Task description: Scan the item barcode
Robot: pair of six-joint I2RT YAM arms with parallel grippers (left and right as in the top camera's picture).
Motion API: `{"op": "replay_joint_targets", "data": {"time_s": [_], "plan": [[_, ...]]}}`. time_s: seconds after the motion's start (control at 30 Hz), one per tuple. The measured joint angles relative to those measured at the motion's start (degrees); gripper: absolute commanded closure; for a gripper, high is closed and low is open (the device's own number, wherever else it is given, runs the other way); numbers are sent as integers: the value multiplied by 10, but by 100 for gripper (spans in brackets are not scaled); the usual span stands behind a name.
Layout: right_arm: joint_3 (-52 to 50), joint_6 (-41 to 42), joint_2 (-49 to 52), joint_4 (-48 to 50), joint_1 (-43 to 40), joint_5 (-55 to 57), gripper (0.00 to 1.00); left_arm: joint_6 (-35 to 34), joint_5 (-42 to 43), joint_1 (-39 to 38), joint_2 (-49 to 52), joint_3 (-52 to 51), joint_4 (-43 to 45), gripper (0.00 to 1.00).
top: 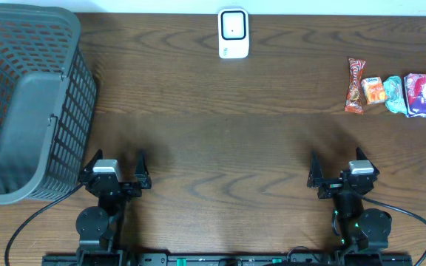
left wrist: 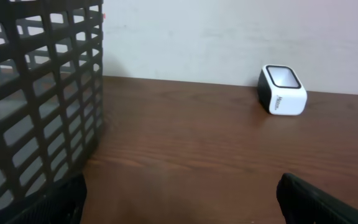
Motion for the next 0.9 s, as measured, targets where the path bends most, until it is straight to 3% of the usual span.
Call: {"op": "replay_joint_targets", "data": {"time_s": [0.9], "plan": [[0, 0, 0, 0, 0, 0, 1, 34, -2, 0, 0, 0, -1, 2]]}}
